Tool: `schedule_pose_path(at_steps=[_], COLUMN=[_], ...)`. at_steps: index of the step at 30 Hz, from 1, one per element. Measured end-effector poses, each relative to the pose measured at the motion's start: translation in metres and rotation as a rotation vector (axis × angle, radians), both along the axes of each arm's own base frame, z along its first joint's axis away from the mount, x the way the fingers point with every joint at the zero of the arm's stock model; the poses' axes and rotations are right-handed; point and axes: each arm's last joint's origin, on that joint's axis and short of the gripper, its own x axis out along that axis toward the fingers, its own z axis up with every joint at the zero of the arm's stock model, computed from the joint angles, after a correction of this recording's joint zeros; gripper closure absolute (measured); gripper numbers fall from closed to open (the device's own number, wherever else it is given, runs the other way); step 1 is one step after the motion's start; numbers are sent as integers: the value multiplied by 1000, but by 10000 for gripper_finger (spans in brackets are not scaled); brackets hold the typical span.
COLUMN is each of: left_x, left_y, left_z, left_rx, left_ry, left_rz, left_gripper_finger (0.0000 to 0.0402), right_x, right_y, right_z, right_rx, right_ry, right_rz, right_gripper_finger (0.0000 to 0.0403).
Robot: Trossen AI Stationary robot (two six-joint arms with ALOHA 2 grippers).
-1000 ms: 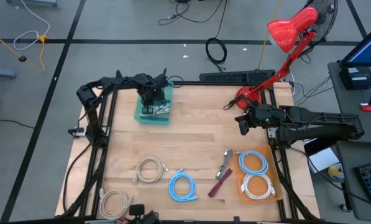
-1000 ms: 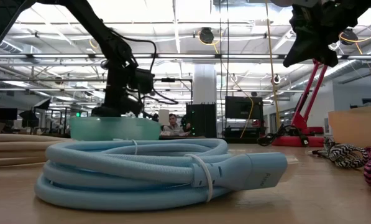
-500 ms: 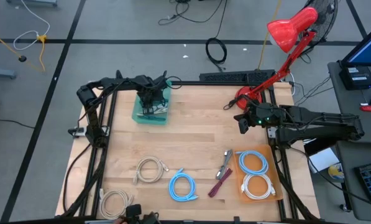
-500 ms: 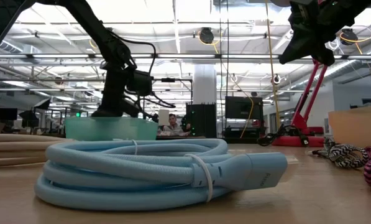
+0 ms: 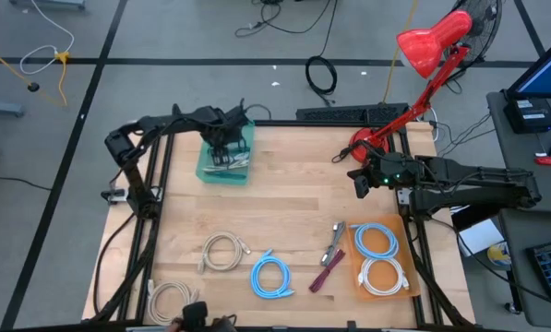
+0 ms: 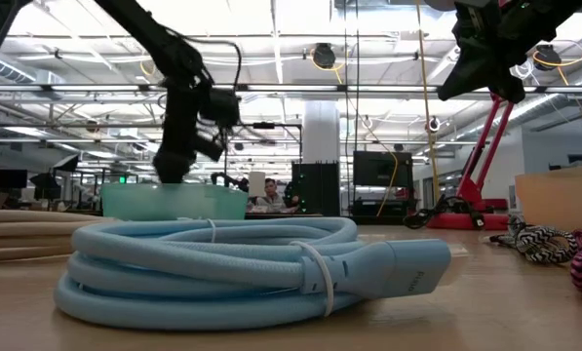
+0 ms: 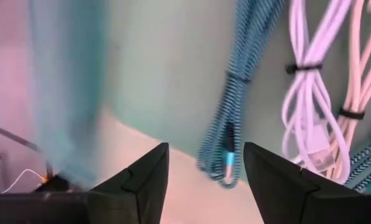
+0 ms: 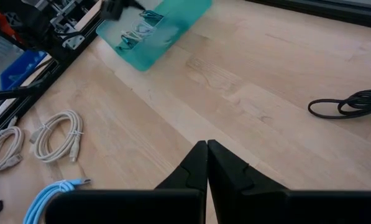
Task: Pick & Place USB Port
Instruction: Put the top light brown HDMI cable into the orange bin
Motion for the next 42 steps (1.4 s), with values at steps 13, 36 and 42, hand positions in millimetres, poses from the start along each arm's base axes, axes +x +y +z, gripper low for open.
schedule_pose_path(at_steps=[13,36,42], left_x=[14,46,40], left_y=[-40,-249,-270], left_z=[90,104,104], left_rx=[-16,-147,-160], left_ry=[-393,-526,-528], left_rz=[128,68,137], left_gripper_finger=[190,190,190], right_x=[0,1,1], right_y=[1,3,3], right_z=[0,0,0], right_rx=[8,-4,-18], right_ry=[3,18,22], right_rz=[41,147,158], right_gripper_finger=[403,403,403])
